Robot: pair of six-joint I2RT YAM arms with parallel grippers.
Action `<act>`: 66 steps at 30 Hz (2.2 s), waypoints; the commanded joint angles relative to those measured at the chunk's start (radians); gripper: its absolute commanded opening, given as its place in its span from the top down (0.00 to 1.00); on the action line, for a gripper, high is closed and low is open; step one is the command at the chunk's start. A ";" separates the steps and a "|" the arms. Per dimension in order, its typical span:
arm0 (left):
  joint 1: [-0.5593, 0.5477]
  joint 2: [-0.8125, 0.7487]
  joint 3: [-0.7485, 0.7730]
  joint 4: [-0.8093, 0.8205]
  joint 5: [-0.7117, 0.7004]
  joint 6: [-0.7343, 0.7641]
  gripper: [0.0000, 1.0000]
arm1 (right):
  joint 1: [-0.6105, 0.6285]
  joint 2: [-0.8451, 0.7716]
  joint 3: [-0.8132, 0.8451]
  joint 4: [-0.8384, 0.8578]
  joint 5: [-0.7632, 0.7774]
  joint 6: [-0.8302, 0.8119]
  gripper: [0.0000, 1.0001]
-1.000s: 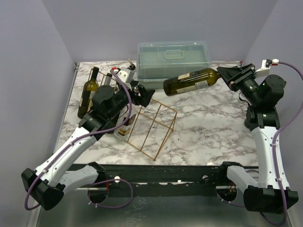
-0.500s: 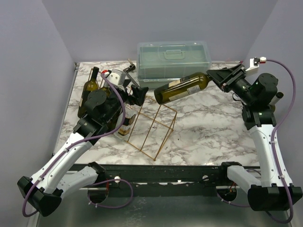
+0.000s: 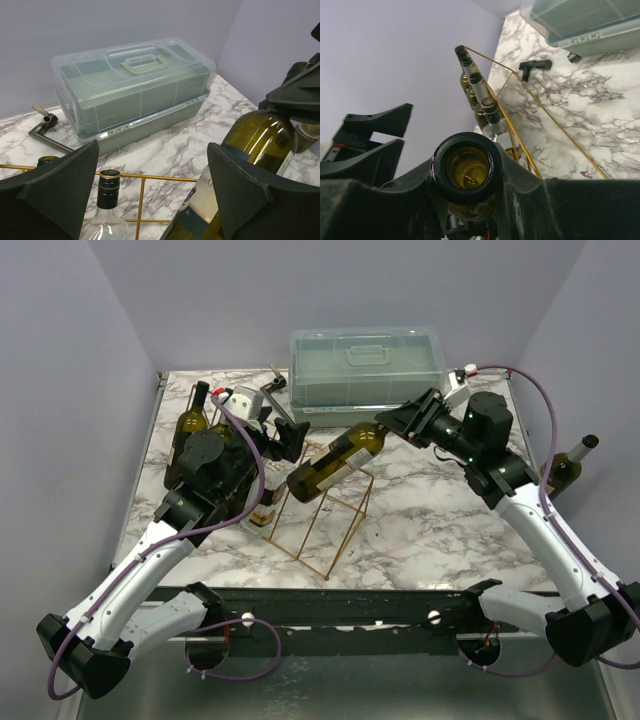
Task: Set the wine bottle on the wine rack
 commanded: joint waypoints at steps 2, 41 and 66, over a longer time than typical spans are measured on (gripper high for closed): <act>0.007 -0.016 -0.013 0.026 -0.032 0.021 0.10 | 0.133 0.039 0.076 0.035 0.164 -0.062 0.99; 0.014 -0.065 -0.039 0.007 -0.320 0.027 0.10 | 0.648 0.377 0.170 -0.017 0.644 -0.396 0.99; 0.015 -0.059 -0.039 0.007 -0.317 0.025 0.10 | 0.654 0.497 0.268 -0.220 0.778 -0.195 0.82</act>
